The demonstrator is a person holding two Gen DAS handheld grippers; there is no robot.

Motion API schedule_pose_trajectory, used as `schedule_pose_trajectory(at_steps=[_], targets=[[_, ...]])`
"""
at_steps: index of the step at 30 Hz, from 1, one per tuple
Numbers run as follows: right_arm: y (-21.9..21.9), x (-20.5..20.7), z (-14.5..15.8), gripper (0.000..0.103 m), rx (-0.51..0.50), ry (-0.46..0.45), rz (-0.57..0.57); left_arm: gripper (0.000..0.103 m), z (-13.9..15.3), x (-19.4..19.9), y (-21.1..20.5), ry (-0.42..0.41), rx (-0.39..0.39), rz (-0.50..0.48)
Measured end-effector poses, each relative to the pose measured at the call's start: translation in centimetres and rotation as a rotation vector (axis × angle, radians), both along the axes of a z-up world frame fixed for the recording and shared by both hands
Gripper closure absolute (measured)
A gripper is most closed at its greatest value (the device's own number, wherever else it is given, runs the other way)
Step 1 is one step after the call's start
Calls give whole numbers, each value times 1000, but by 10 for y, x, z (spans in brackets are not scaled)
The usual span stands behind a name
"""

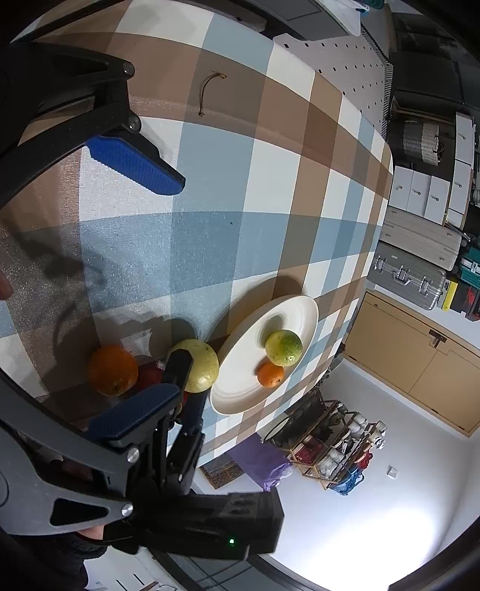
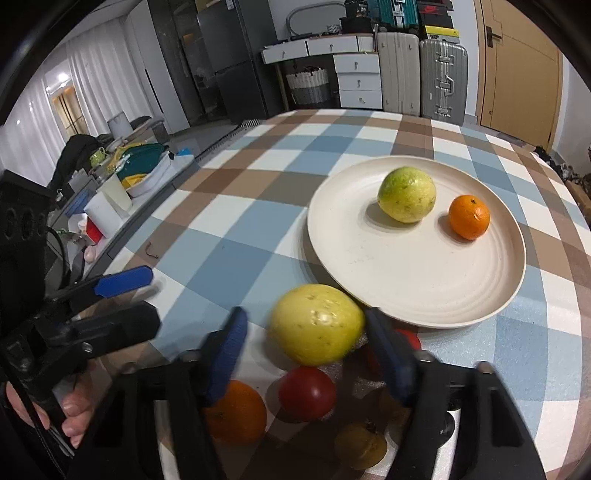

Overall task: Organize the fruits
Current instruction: 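Grasp the large yellow pomelo with the right tool and lift it, then grasp the second mandarin with the left tool while the right tool holds the pomelo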

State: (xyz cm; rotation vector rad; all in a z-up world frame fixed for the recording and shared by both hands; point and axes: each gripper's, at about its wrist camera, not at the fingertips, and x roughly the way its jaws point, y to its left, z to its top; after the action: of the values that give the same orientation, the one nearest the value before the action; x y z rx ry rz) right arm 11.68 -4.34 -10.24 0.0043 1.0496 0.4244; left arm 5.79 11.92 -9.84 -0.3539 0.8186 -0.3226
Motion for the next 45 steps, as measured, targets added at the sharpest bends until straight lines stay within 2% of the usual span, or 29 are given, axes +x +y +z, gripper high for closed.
schedule_pose_trajectory(at_steps=[7,14,20,23,29,37,45], targets=[[-9,-2,-5,49,82,20,-2,1,0,-2,-1,11,16,11],[-22,-9,11,49,180,-33,-9,1,-1,-1,-7,28,26,8],[-39,-14,23,49,237,-63,-35,1,-3,0,-23,45,9,-53],[-49,-17,30,49,268,-86,-46,1,-3,-1,-37,50,29,-103],[-65,-23,45,49,301,-139,-59,1,-5,-6,-60,62,69,-159],[-82,-30,46,49,321,-147,-83,1,-13,-3,-81,103,101,-214],[-96,-37,46,49,336,-157,-101,2,-8,-6,-86,75,131,-223]])
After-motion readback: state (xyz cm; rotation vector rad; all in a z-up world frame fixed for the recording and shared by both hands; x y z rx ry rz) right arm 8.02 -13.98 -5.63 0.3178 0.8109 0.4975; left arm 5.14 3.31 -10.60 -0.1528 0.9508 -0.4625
